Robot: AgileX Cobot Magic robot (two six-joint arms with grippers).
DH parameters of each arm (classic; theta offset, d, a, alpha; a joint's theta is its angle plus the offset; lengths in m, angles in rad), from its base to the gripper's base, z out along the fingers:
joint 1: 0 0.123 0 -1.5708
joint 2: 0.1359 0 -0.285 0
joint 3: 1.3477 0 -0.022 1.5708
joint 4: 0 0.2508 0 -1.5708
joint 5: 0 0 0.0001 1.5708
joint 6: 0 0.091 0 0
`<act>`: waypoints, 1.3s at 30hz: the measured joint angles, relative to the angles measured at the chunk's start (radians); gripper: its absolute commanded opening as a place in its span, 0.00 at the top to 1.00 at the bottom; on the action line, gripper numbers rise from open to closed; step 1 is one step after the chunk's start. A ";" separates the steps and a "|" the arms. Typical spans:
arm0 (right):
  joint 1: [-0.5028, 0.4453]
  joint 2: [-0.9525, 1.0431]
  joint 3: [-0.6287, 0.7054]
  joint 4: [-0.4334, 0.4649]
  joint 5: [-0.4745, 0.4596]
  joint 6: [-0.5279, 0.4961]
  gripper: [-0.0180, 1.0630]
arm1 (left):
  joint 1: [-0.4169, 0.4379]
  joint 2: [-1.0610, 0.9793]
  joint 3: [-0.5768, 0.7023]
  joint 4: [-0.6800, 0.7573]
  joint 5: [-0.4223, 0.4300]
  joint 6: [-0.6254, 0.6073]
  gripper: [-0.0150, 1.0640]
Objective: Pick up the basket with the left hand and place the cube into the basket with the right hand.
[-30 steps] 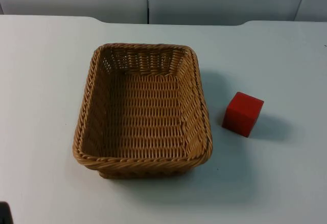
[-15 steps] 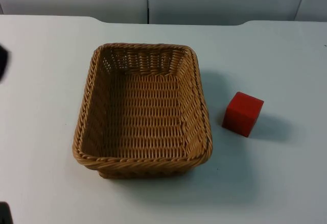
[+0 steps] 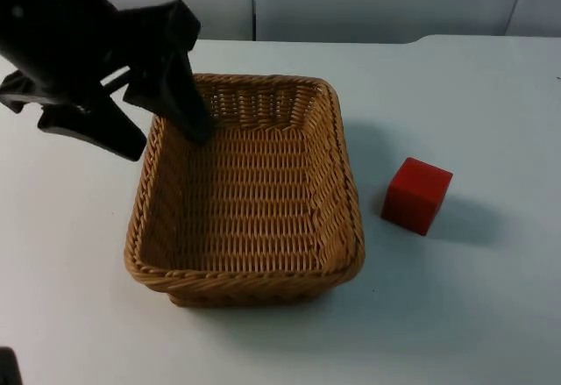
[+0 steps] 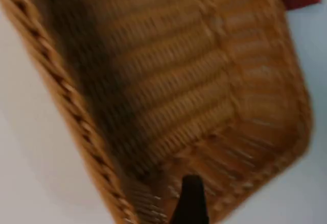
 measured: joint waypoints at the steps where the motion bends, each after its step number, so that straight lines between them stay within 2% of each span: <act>1: 0.000 0.000 0.000 0.000 0.000 0.000 0.99 | 0.000 0.030 -0.022 0.050 -0.020 -0.028 0.37; 7: 0.000 0.000 0.000 0.000 0.000 0.000 0.99 | 0.001 0.167 -0.143 0.202 -0.069 -0.091 0.37; 13: 0.000 0.000 0.000 0.000 0.000 0.000 0.99 | 0.001 0.245 -0.231 0.246 -0.089 -0.103 0.37; 18: 0.000 0.000 0.000 0.000 0.000 0.000 0.99 | 0.001 0.280 -0.239 0.289 -0.132 -0.105 0.37; 31: 0.000 0.000 0.000 0.000 0.000 0.000 0.99 | 0.001 0.363 -0.239 0.314 -0.155 -0.105 0.38; 34: 0.000 0.000 0.000 0.000 0.000 0.000 0.99 | 0.001 0.379 -0.239 0.314 -0.157 -0.105 0.52; 35: 0.000 0.000 0.000 0.000 0.000 0.000 0.99 | 0.001 0.388 -0.239 0.314 -0.162 -0.105 0.52; 36: 0.000 0.000 0.000 0.000 0.000 0.000 0.99 | 0.001 0.400 -0.239 0.314 -0.167 -0.105 0.58; 39: 0.000 0.000 0.000 0.000 0.000 0.000 0.99 | 0.001 0.417 -0.239 0.311 -0.177 -0.105 0.88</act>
